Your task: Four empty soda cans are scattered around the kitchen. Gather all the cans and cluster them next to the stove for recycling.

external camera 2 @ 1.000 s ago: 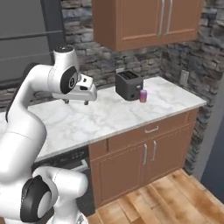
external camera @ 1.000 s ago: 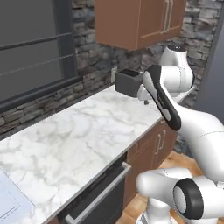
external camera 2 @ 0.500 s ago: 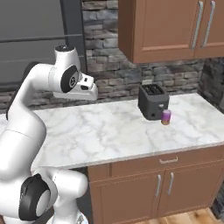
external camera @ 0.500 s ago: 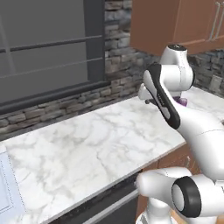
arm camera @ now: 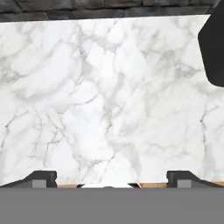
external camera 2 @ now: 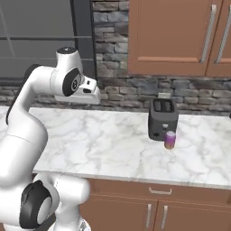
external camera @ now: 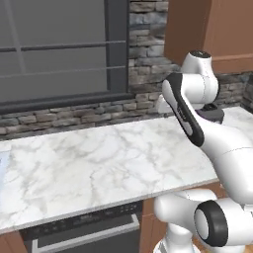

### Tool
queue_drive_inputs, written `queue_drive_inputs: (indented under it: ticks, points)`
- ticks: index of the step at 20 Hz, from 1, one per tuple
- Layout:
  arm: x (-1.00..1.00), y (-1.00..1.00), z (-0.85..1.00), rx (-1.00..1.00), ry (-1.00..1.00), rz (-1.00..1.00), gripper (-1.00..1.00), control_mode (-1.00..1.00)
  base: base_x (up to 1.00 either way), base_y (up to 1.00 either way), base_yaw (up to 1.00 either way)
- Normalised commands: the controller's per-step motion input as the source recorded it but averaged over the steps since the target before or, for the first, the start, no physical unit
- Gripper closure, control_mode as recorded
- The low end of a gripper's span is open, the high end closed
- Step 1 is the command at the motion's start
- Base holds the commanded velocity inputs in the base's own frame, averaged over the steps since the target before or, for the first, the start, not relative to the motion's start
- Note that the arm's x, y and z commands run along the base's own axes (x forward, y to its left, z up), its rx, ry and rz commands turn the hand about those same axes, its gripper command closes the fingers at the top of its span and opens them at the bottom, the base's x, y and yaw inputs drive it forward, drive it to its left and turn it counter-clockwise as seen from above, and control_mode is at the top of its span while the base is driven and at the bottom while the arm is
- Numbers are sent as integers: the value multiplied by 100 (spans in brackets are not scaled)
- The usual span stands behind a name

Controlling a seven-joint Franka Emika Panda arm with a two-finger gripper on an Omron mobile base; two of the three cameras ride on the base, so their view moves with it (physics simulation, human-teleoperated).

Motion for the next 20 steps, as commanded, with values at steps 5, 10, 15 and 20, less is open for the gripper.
queue_drive_inputs:
  ticks: [5,10,15,20]
  points:
    - [0,0,0,0,0,0,-100,100,0,-98,28]
    - [0,0,0,0,0,0,-100,100,0,-93,19]
    - [0,0,0,0,0,0,-100,100,0,-50,7]
    - [0,0,0,0,0,0,-100,100,0,-18,-4]
